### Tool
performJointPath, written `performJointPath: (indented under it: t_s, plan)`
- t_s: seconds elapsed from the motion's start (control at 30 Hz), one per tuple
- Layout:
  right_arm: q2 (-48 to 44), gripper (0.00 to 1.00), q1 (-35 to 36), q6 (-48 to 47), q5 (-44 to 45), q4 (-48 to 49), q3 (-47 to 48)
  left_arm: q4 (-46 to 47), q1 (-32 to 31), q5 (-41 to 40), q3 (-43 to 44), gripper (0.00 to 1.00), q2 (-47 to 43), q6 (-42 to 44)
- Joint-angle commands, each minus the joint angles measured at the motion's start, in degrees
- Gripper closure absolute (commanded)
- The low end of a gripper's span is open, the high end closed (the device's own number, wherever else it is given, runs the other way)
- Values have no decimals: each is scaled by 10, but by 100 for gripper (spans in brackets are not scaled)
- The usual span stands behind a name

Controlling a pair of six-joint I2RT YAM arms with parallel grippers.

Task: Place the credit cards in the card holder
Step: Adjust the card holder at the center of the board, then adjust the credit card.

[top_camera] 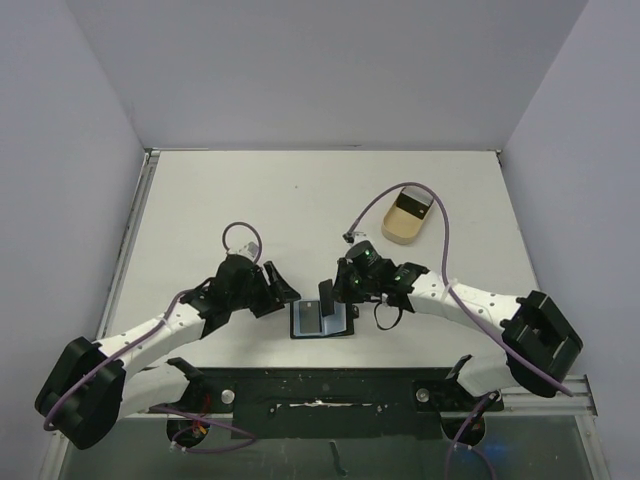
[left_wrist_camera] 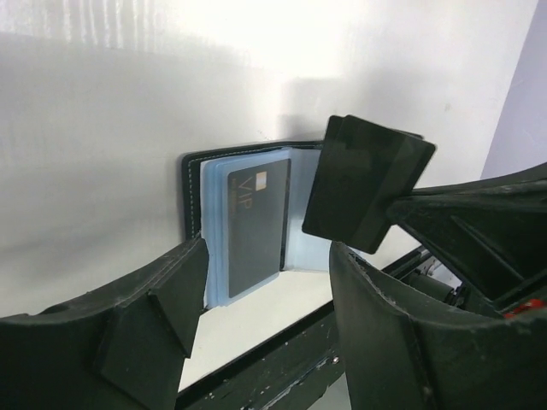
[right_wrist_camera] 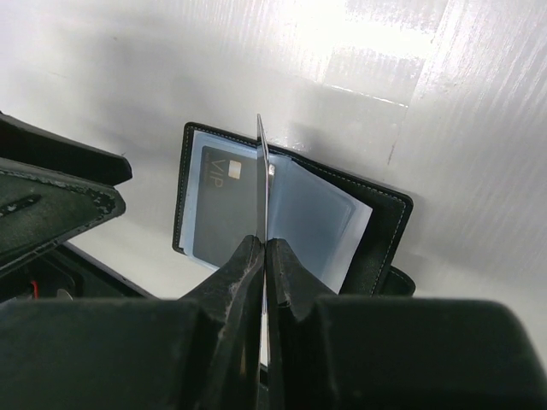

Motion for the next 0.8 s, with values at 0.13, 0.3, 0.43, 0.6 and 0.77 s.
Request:
performJointPath:
  t_s: [0.13,0.3,0.43,0.6,0.77]
  plan:
    - [-51,100,1,-15,-47,114,-48,40,0,48,45,42,-19,31]
    - [-90,100,-9,-15,-80,167,-82,99,3,92,31,43,-15,27]
    - [-125,100,-20,-8,-117,220,-112,149,5,126,15,43,-19,17]
    - [-165,100,-34,12,-172,285,-145,152,6,127,14,43,-32,21]
    - [-198,100,-38,33,-195,332,-173,166,7,134,6,43,-46,18]
